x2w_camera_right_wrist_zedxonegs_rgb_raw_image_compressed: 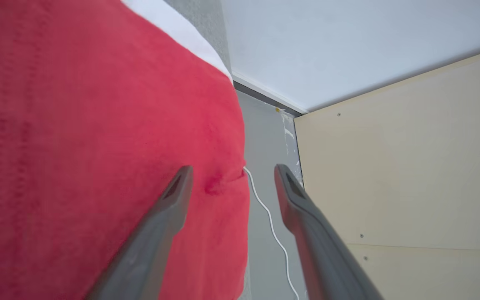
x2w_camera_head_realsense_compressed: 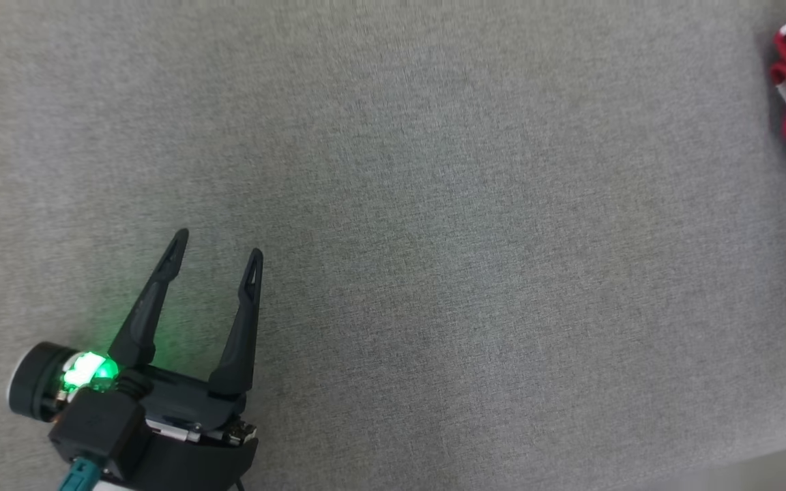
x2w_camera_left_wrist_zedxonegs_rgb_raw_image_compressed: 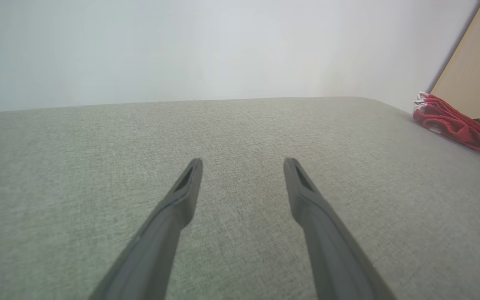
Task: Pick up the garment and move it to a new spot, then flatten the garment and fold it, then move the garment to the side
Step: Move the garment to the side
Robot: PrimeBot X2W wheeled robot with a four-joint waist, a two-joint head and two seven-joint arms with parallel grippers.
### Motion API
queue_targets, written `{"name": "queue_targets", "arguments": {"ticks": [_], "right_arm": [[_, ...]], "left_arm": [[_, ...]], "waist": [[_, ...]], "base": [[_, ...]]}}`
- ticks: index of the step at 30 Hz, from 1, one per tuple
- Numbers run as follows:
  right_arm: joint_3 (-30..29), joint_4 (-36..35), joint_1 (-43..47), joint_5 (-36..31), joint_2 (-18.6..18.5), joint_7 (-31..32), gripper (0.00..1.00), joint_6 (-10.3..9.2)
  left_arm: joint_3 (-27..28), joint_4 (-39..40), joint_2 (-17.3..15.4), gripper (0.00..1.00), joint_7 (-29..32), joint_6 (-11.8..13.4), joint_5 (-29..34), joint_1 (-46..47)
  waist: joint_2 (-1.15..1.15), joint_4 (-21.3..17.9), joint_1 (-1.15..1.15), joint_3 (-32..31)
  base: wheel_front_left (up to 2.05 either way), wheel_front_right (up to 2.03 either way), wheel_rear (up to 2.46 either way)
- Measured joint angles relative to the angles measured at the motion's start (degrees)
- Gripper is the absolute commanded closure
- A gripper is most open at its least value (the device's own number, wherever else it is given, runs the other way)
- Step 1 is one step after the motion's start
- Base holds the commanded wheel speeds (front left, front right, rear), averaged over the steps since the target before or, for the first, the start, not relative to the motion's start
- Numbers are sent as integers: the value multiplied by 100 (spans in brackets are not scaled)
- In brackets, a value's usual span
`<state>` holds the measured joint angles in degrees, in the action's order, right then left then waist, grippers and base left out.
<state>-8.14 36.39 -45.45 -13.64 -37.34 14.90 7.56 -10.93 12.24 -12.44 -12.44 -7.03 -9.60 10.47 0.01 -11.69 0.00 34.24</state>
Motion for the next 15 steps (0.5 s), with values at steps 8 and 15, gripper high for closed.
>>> {"name": "queue_targets", "arguments": {"ticks": [8, 15], "right_arm": [[-211, -278, 619, 229, 361, -932, 0, 0], [-4, -1092, 1717, 722, 1218, -1399, 0, 0]], "left_arm": [[-90, -597, 218, 0, -167, 64, -99, -159], [-93, -1292, 428, 0, -243, 205, -134, -513]], "waist": [[0, 139, -1, -604], [-1, 311, -1, -1369]], "base": [[0, 0, 0], [0, 0, 0]]}}
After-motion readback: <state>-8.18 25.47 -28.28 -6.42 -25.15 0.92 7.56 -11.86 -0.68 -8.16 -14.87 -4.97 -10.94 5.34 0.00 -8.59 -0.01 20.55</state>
